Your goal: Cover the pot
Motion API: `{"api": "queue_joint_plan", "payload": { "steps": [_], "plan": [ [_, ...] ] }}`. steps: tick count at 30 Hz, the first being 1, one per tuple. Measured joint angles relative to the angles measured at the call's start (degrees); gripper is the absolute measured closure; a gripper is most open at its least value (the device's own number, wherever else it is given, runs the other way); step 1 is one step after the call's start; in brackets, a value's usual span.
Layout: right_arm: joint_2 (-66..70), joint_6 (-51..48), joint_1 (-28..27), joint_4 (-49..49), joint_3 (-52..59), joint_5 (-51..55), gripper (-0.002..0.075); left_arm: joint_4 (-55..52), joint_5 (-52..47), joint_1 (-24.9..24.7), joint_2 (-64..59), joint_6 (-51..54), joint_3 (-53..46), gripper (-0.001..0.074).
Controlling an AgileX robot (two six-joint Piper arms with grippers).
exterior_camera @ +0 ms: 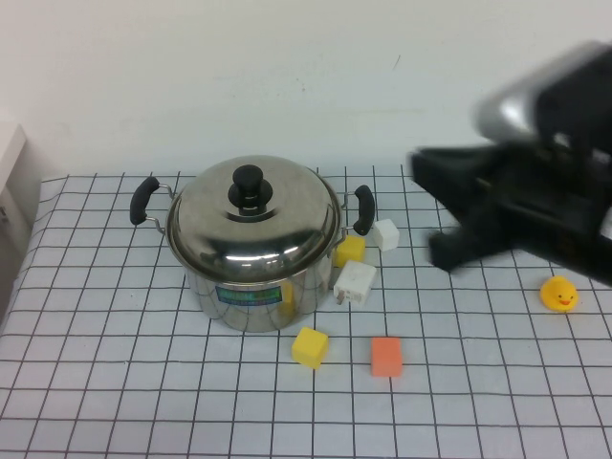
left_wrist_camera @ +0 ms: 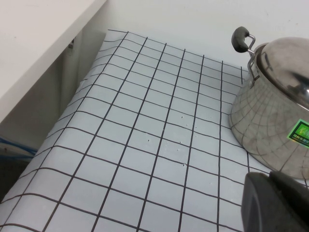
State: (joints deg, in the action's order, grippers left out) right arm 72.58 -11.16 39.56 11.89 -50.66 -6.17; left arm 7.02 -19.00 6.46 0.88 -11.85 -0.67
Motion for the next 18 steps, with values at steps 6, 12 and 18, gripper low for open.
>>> {"api": "queue_joint_plan", "payload": {
  "steps": [6, 12, 18],
  "plan": [
    [-19.11, -3.56, -0.21, -0.35, 12.7, 6.17, 0.0728, 0.0, 0.0, 0.0, 0.0, 0.0, 0.0, 0.0739],
    [-30.54, -4.08, -0.32, -0.47, 21.24, 7.74, 0.0728, 0.0, 0.0, 0.0, 0.0, 0.0, 0.0, 0.0739],
    [-34.73, -4.5, -0.89, -0.47, 26.49, 8.28, 0.0728, 0.0, 0.0, 0.0, 0.0, 0.0, 0.0, 0.0739]
  ]
}}
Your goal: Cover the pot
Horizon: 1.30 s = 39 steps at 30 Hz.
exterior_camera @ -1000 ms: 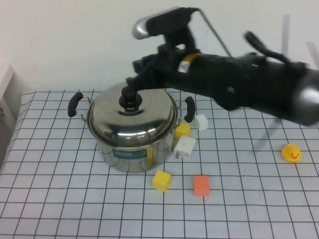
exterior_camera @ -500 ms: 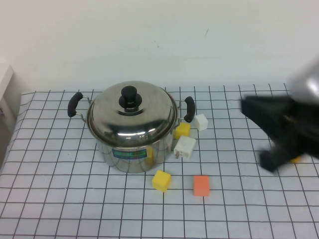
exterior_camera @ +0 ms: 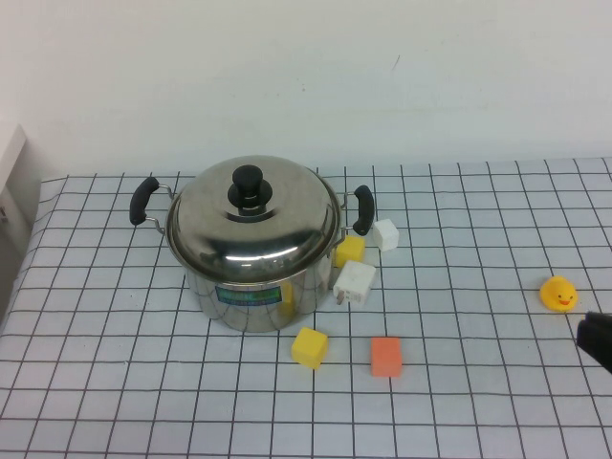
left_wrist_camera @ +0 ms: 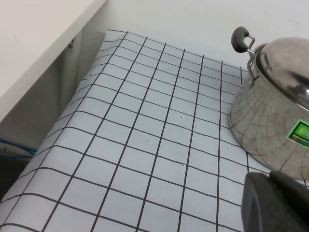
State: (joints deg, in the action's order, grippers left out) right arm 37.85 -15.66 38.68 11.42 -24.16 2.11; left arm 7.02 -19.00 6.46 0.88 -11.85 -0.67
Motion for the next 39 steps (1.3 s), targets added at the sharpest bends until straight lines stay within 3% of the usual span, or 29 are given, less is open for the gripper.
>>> {"api": "queue_joint_plan", "payload": {
  "steps": [10, 13, 20, 26, 32, 39],
  "plan": [
    [-2.79, -3.88, -3.72, 2.79, 8.35, -6.6, 0.0728, 0.0, 0.0, 0.0, 0.0, 0.0, 0.0, 0.0739],
    [-6.32, -5.46, -9.53, 2.79, 11.35, -7.29, 0.0728, 0.0, 0.0, 0.0, 0.0, 0.0, 0.0, 0.0739],
    [-19.32, -5.61, -29.59, 2.55, 18.34, -3.48, 0.0728, 0.0, 0.0, 0.0, 0.0, 0.0, 0.0, 0.0739],
    [-32.17, -0.2, -41.26, -1.01, 25.1, -0.69, 0.0728, 0.0, 0.0, 0.0, 0.0, 0.0, 0.0, 0.0739],
    [-36.53, 10.31, -44.71, -8.53, 25.69, 4.79, 0.0728, 0.0, 0.0, 0.0, 0.0, -0.12, 0.0, 0.0739],
    [-38.56, 12.07, -44.84, -14.57, 25.69, 13.02, 0.0728, 0.0, 0.0, 0.0, 0.0, -0.12, 0.0, 0.0739]
  ]
}}
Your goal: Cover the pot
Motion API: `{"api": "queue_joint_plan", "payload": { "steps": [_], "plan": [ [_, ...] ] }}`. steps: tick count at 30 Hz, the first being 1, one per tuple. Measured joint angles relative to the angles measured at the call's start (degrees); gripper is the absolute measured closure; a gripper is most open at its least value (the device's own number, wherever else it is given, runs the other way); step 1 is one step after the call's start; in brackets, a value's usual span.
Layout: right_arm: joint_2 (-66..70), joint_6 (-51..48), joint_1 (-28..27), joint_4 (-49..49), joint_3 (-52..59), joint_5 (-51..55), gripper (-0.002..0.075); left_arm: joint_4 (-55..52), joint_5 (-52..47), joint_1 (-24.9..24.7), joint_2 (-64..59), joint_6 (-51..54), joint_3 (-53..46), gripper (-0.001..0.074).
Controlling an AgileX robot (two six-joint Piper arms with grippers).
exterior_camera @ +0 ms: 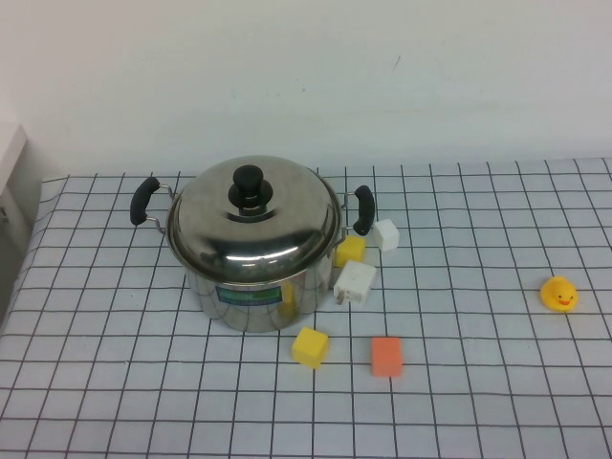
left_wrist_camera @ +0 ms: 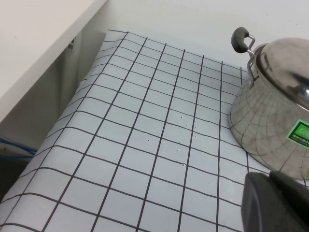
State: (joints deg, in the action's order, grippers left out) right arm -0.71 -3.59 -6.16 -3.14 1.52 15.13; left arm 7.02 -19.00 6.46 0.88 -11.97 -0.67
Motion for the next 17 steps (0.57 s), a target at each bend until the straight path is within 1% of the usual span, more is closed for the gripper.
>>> {"api": "queue_joint_plan", "payload": {
  "steps": [2, 4, 8, 17],
  "plan": [
    [0.0, 0.09, -0.03, -0.08, -0.14, 2.89, 0.0728, 0.0, 0.0, 0.0, 0.0, 0.0, 0.0, 0.0739],
    [0.0, -0.6, -0.03, -0.08, -0.13, 3.41, 0.0728, 0.0, 0.0, 0.0, 0.0, 0.0, 0.0, 0.0739],
    [0.0, -4.12, -0.03, -0.08, -0.21, 3.74, 0.0728, 0.0, 0.0, 0.0, 0.0, 0.0, 0.0, 0.0739],
    [0.0, -4.48, -0.03, -0.08, -0.34, 4.04, 0.0728, 0.0, 0.0, 0.0, 0.0, 0.0, 0.0, 0.0739]
  ]
}}
